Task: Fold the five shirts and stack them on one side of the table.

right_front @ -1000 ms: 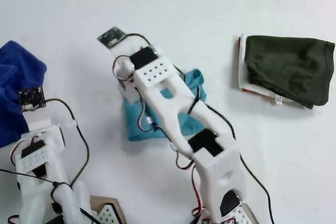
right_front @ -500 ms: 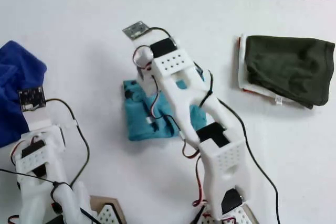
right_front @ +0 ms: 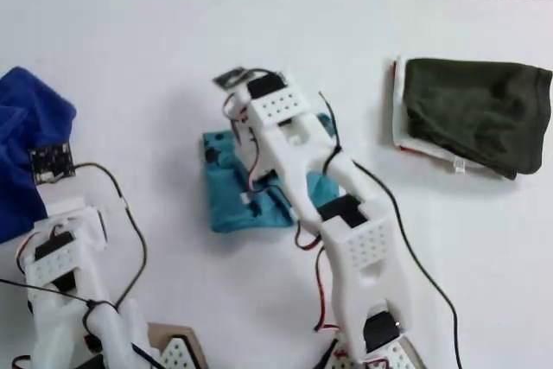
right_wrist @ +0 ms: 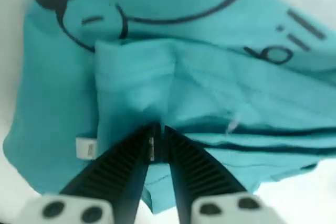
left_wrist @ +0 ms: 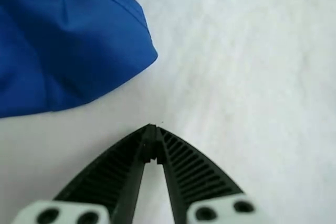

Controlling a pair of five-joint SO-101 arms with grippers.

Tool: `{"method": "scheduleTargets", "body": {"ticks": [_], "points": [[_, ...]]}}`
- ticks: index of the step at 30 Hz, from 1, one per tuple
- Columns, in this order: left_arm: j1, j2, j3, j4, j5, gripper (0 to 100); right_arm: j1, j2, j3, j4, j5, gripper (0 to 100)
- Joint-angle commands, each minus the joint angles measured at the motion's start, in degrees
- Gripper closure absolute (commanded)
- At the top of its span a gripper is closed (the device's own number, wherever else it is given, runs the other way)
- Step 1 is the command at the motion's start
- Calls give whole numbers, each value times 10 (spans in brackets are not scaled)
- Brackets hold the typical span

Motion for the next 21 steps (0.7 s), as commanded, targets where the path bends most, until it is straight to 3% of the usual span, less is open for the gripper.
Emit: {"method": "scheduleTargets", "body": {"ticks": [1,8,21], "points": [[12,-11,-2,-10,4,972,23,-7,-3,21,-1,979],[12,-11,-2,-10,4,972,53,-55,22,60,46,979],[12,-11,-2,-10,4,972,142,-261,229,60,136,979]]}}
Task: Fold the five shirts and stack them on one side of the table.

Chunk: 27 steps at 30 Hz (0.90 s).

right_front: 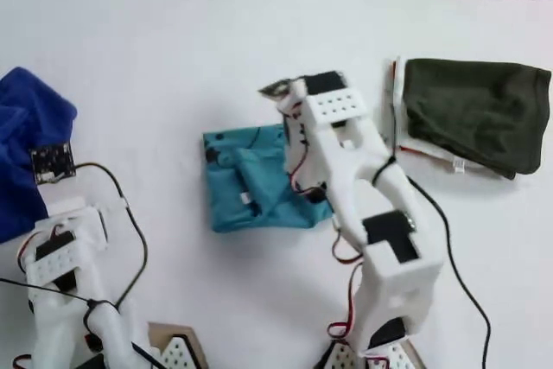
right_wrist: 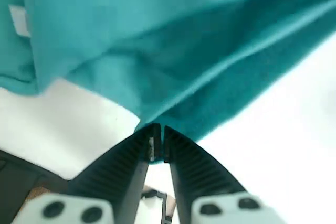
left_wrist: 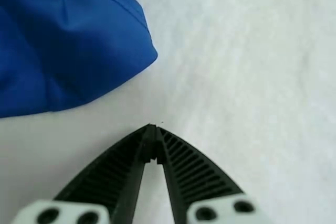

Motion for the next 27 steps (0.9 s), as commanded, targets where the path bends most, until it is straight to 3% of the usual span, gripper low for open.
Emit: {"method": "scheduleTargets", "body": {"ticks": [1,5,8,14,18,22,27], "points": [[12,-11,-2,-10,4,972,41,-77,9,5,33,979],[12,-11,-2,-10,4,972,87,-144,-21,-36,84,979],[12,-11,-2,-10,4,972,87,-186,-22,-72,82,979],[12,-11,-2,-9,4,972,-14,-193,62,-137,20,979],[12,-11,-2,-9,4,972,-54,-194,177,-219,18,979],[12,-12,-2,-8,4,972,-2,-198,229,-237,28,979],[12,-13,-2,-8,4,972,102,-194,230,-239,103,979]]}}
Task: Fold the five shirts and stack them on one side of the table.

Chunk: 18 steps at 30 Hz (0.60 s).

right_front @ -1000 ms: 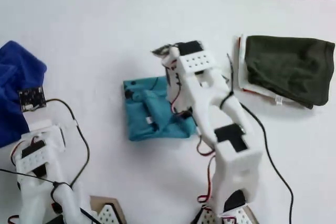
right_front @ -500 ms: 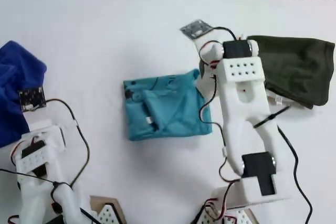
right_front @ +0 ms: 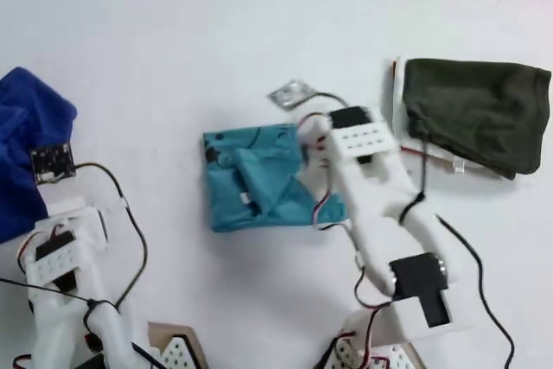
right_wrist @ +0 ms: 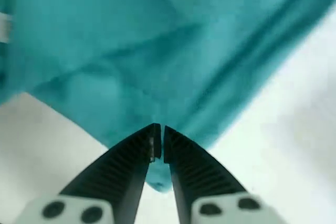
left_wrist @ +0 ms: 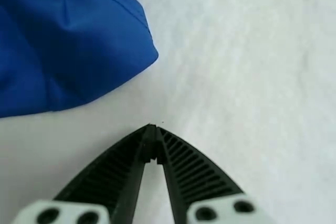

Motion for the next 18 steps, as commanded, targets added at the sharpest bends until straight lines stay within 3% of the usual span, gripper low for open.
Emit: {"method": "scheduleTargets", "body": {"ticks": [1,5,8,12,18], "points": [[13,-13,-2,-8,4,972,65,-31,0,-9,38,979],[13,-13,-2,-8,4,972,79,-36,-4,-9,43,979],[13,-14,-2,-8,4,972,47,-46,-34,3,38,979],[13,-14,-2,-7,4,972,-45,-75,-112,15,14,978],[13,-14,-2,-7,4,972,-204,-15,-181,-33,-130,977]]}}
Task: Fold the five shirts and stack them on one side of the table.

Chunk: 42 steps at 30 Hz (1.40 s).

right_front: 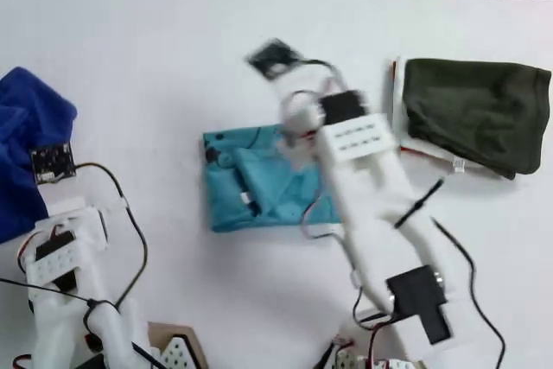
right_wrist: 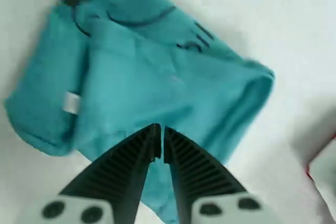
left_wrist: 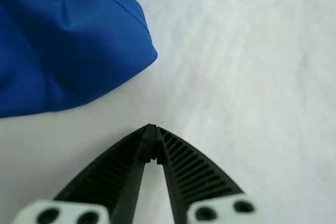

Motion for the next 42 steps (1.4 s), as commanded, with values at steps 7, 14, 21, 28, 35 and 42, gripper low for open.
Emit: {"method": "scheduleTargets", "body": {"ticks": [7,14,21,28,35,42], "points": [[12,-13,-2,-8,4,972,-96,167,-125,3,-55,821],[12,-12,-2,-9,4,972,-97,251,-193,11,-55,848],[12,-12,-2,-10,4,972,-96,299,-198,7,-55,849],[12,-12,-2,-10,4,972,-80,305,-198,10,-54,957],[12,-12,-2,-10,4,972,-34,229,-193,52,-55,978],[12,-12,-2,-10,4,972,45,147,-171,147,-53,978]]}}
